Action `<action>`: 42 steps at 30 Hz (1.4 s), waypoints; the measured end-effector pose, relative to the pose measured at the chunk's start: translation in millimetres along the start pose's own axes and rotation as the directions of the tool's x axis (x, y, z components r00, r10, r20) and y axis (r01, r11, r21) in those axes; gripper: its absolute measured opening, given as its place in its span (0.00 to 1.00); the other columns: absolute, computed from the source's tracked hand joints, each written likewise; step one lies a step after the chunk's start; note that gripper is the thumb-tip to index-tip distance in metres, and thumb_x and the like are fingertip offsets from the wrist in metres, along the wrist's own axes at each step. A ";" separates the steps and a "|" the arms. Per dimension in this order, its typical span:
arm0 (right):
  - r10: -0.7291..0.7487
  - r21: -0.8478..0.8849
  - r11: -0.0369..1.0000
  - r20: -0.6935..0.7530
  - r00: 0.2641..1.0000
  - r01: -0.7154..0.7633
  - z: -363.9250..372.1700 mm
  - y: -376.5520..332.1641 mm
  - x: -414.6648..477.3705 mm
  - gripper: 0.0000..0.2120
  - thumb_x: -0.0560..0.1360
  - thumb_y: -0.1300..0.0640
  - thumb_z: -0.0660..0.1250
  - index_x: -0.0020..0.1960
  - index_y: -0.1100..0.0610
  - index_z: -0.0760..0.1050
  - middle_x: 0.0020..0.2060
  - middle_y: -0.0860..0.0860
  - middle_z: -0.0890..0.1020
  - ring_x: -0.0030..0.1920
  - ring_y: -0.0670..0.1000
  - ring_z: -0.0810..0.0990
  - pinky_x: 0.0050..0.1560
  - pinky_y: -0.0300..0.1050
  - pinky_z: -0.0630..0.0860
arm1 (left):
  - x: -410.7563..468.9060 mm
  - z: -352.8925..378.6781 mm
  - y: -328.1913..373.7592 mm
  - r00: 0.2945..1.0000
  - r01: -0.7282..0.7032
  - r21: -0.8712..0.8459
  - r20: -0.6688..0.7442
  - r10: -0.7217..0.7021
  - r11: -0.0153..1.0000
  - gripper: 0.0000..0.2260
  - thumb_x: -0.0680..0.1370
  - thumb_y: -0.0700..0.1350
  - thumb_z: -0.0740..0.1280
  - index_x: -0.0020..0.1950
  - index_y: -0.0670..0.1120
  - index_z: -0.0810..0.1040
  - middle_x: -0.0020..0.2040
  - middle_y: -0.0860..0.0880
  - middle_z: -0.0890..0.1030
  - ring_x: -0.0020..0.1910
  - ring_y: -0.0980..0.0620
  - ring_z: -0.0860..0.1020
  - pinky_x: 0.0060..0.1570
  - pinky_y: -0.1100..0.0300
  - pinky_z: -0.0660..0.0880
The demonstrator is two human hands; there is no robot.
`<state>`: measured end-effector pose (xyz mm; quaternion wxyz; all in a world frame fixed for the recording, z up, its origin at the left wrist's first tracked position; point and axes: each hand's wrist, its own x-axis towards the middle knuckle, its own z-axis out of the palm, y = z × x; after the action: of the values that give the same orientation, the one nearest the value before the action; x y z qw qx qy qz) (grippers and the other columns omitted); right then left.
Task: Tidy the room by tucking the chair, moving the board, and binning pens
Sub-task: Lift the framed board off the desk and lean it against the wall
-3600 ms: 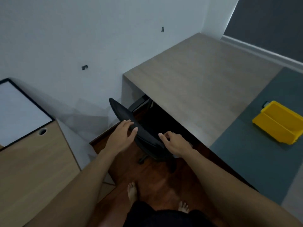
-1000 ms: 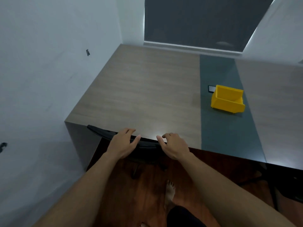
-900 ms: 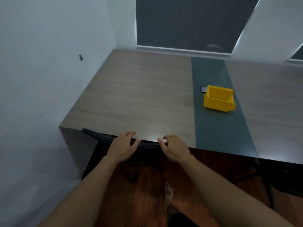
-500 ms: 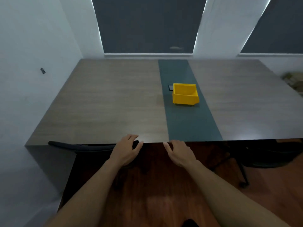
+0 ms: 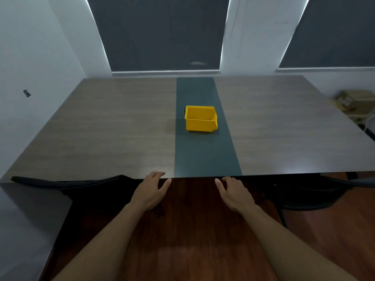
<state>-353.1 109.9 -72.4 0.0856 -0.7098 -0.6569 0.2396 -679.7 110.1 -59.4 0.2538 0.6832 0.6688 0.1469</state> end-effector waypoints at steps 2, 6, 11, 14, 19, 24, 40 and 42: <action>-0.002 0.006 1.000 -0.001 1.000 0.002 -9.5 31.4 6.0 0.36 0.82 0.28 0.47 0.76 0.53 0.70 0.70 0.53 0.76 0.71 0.56 0.73 0.69 0.61 0.74 | 0.4 23.0 18.5 1.000 0.025 -0.026 -0.014 -0.026 0.999 0.32 0.82 0.69 0.54 0.78 0.51 0.71 0.76 0.52 0.73 0.74 0.51 0.72 0.72 0.48 0.72; -0.003 0.005 1.000 0.019 1.000 0.003 -22.1 82.9 19.6 0.37 0.82 0.28 0.48 0.77 0.53 0.69 0.73 0.53 0.74 0.74 0.56 0.71 0.71 0.62 0.72 | -1.9 64.9 46.0 0.997 0.071 -0.049 -0.023 -0.072 0.996 0.30 0.83 0.68 0.55 0.78 0.51 0.71 0.75 0.53 0.72 0.73 0.51 0.72 0.71 0.48 0.73; -0.025 0.011 1.000 0.050 0.998 0.024 -25.3 118.8 55.3 0.37 0.81 0.27 0.49 0.78 0.52 0.66 0.75 0.52 0.70 0.74 0.56 0.69 0.71 0.62 0.72 | 20.1 93.7 58.3 0.993 0.117 -0.025 -0.017 -0.117 0.993 0.33 0.82 0.69 0.53 0.80 0.51 0.69 0.79 0.53 0.68 0.78 0.51 0.68 0.74 0.46 0.71; -0.013 0.014 1.000 0.060 0.998 0.012 -14.0 133.5 90.1 0.39 0.81 0.26 0.48 0.79 0.52 0.64 0.76 0.53 0.67 0.76 0.56 0.67 0.73 0.65 0.70 | 50.2 108.7 55.1 0.992 0.130 0.029 -0.003 -0.130 0.991 0.33 0.82 0.70 0.52 0.80 0.50 0.68 0.81 0.52 0.65 0.80 0.50 0.65 0.76 0.43 0.69; 0.004 0.041 0.999 0.101 0.995 -0.009 22.1 144.4 153.7 0.40 0.81 0.27 0.49 0.82 0.53 0.61 0.82 0.53 0.62 0.81 0.56 0.60 0.77 0.66 0.66 | 116.2 145.1 39.7 0.991 0.136 0.084 0.006 -0.137 0.987 0.31 0.84 0.66 0.54 0.81 0.49 0.67 0.84 0.49 0.61 0.84 0.48 0.58 0.78 0.40 0.66; -0.034 0.013 0.999 0.133 0.990 0.033 67.0 156.5 222.0 0.38 0.83 0.30 0.50 0.85 0.53 0.55 0.85 0.53 0.54 0.84 0.56 0.53 0.81 0.62 0.59 | 174.9 201.5 24.5 0.991 0.133 0.069 -0.040 -0.130 0.989 0.29 0.86 0.63 0.54 0.83 0.50 0.64 0.85 0.51 0.58 0.86 0.49 0.50 0.80 0.44 0.60; -0.071 -0.308 0.951 -0.237 0.969 -0.005 162.2 168.3 309.5 0.34 0.84 0.36 0.52 0.86 0.46 0.50 0.86 0.49 0.49 0.86 0.51 0.47 0.82 0.62 0.52 | 288.7 288.6 -31.8 0.979 0.069 0.382 -0.206 0.012 0.922 0.28 0.85 0.56 0.57 0.85 0.60 0.55 0.87 0.52 0.53 0.86 0.48 0.49 0.82 0.40 0.54; -0.079 -0.317 0.948 -0.259 0.963 -0.008 164.7 169.2 311.1 0.34 0.83 0.36 0.53 0.86 0.46 0.51 0.86 0.49 0.51 0.86 0.51 0.48 0.81 0.62 0.53 | 290.5 290.3 -33.9 0.973 0.065 0.379 -0.229 0.026 0.923 0.29 0.84 0.56 0.59 0.85 0.59 0.57 0.87 0.52 0.55 0.86 0.48 0.51 0.81 0.40 0.56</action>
<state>-270.0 360.2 -360.5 0.0636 -0.7281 -0.6818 0.0319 -533.2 352.8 -358.5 0.0377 0.6912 0.7162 0.0886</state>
